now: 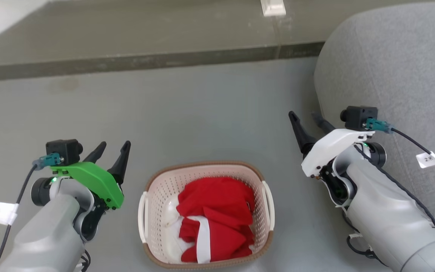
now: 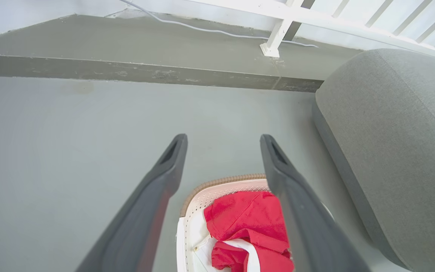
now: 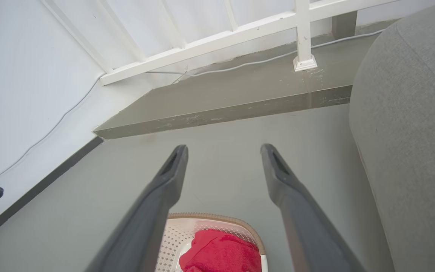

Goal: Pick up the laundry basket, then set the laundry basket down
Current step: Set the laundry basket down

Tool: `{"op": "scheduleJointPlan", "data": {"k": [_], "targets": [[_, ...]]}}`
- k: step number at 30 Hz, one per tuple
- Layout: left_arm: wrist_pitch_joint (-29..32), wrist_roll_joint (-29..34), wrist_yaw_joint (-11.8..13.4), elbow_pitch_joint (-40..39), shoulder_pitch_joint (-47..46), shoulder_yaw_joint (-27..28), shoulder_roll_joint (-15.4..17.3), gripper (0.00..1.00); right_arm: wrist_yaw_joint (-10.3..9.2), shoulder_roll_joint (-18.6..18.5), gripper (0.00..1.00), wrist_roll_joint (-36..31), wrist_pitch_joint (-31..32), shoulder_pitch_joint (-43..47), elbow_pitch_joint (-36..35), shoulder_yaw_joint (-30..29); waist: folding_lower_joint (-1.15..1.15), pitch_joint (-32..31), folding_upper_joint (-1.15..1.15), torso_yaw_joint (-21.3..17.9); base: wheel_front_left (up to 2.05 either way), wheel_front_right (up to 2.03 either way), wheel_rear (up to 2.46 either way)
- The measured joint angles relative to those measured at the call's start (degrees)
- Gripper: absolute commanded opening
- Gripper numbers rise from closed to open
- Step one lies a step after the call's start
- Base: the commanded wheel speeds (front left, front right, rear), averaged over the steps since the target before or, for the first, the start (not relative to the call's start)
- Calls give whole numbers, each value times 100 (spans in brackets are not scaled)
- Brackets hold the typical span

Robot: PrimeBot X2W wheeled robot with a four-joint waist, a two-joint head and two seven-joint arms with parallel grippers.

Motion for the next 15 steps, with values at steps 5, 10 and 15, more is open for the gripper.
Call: {"op": "scheduleJointPlan", "data": {"k": [5, 10, 15], "targets": [[-1, 294, 1, -346, 149, 321, 86, 100, -81, -70, 100, -241, 0, 203, -387, -258, 0, -274, 0, 39, 0, 0, 0], [-1, 579, 52, -733, 355, 689, 113, 100, -176, -116, 100, -460, -14, 484, -755, -533, 0, -433, 0, 87, 0, 0, 0], [-1, 850, 237, -1168, 691, 1219, 135, 100, -234, -109, 100, -662, -16, 821, -1156, -798, 0, -550, 0, 145, 0, 0, 0]]}}
